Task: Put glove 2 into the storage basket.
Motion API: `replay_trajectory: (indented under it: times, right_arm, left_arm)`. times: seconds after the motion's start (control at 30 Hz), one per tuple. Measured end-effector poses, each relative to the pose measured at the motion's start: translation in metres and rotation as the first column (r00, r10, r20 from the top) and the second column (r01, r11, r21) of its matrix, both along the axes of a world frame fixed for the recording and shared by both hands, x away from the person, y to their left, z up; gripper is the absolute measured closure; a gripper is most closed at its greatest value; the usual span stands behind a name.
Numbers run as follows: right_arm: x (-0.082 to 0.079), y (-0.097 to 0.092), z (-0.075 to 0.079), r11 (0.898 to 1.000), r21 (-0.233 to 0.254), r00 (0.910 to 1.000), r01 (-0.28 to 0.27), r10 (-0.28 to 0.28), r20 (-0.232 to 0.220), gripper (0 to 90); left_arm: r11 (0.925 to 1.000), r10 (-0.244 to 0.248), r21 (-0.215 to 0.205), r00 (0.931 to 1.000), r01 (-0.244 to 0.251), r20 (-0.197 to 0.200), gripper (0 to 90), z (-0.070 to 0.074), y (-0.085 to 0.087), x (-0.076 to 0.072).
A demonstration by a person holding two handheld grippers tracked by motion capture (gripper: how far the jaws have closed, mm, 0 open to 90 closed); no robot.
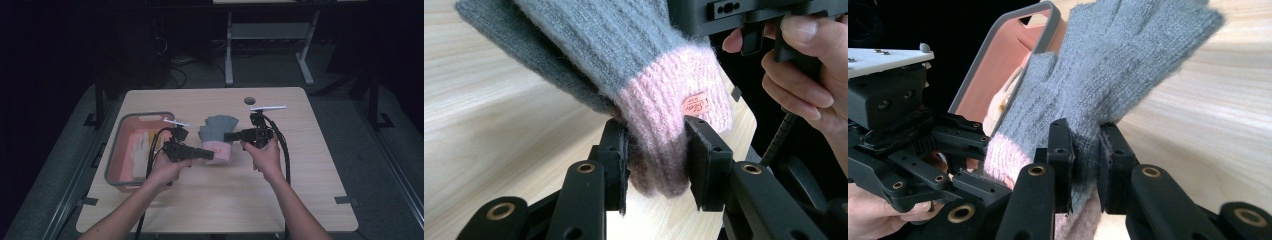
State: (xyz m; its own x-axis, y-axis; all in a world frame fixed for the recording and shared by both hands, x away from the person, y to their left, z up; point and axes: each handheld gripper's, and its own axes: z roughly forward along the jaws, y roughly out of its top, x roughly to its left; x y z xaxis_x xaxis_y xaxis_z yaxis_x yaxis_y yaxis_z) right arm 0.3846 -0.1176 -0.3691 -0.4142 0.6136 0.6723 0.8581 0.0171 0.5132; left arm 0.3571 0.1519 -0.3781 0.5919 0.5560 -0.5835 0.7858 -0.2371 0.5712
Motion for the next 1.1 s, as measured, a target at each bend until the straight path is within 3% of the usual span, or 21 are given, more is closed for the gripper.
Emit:
replay_trajectory:
  times: [0.43,1.1]
  right_arm:
    - [0.006,0.017,0.011,0.999,0.026,0.9994,-0.03,0.03,0.016,78.4]
    - [0.015,0.048,0.024,0.996,0.014,0.9956,-0.086,0.086,0.037,78.3]
  left_arm:
    - [0.9998,0.018,-0.012,0.9998,-0.018,0.006,64.1,0.012,0.019,-0.001]
    - [0.9989,0.047,-0.006,0.9987,-0.047,0.022,64.1,0.024,0.049,-0.003]
